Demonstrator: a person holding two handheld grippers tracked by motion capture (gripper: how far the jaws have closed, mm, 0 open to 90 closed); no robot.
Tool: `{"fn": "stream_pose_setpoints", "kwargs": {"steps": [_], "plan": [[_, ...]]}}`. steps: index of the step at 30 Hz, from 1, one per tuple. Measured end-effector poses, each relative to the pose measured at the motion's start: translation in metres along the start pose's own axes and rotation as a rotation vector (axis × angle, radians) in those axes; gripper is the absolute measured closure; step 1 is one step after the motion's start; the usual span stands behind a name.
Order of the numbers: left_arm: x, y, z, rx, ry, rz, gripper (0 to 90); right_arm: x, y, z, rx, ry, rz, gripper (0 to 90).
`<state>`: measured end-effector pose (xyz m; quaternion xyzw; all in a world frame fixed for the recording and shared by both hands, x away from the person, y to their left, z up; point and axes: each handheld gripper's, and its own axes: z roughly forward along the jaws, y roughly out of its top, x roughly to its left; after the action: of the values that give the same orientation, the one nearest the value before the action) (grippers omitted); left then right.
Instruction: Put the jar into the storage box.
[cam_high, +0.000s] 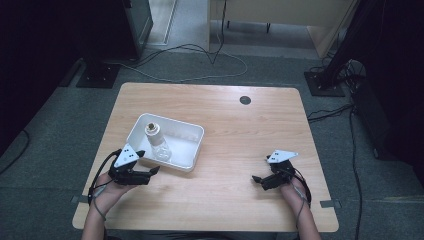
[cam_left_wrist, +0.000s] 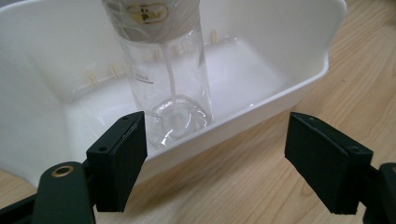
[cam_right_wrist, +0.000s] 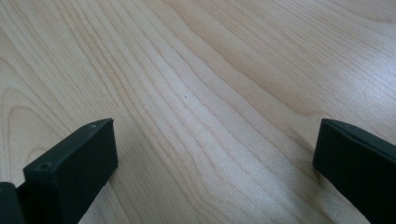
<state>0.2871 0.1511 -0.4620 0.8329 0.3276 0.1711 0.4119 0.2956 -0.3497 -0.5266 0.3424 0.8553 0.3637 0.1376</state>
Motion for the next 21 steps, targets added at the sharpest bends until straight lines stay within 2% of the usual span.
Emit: {"fn": "stream_pose_setpoints", "kwargs": {"steps": [4, 10, 13, 16, 21], "plan": [[0.004, -0.005, -0.001, 0.018, -0.023, -0.019, 21.1, 0.0, 0.0, 0.0, 0.0, 0.0, 0.0, 0.0], [0.007, -0.009, -0.002, 0.059, -0.037, -0.004, 21.1, 0.0, 0.0, 0.0, 0.0, 0.0, 0.0, 0.0], [0.009, -0.012, -0.001, 0.074, -0.046, -0.015, 21.1, 0.0, 0.0, 0.0, 0.0, 0.0, 0.0, 0.0], [0.01, -0.015, 0.001, 0.095, -0.049, -0.019, 21.1, 0.0, 0.0, 0.0, 0.0, 0.0, 0.0, 0.0], [0.013, -0.023, 0.008, 0.125, -0.078, -0.028, 21.1, 0.0, 0.0, 0.0, 0.0, 0.0, 0.0, 0.0]]}}
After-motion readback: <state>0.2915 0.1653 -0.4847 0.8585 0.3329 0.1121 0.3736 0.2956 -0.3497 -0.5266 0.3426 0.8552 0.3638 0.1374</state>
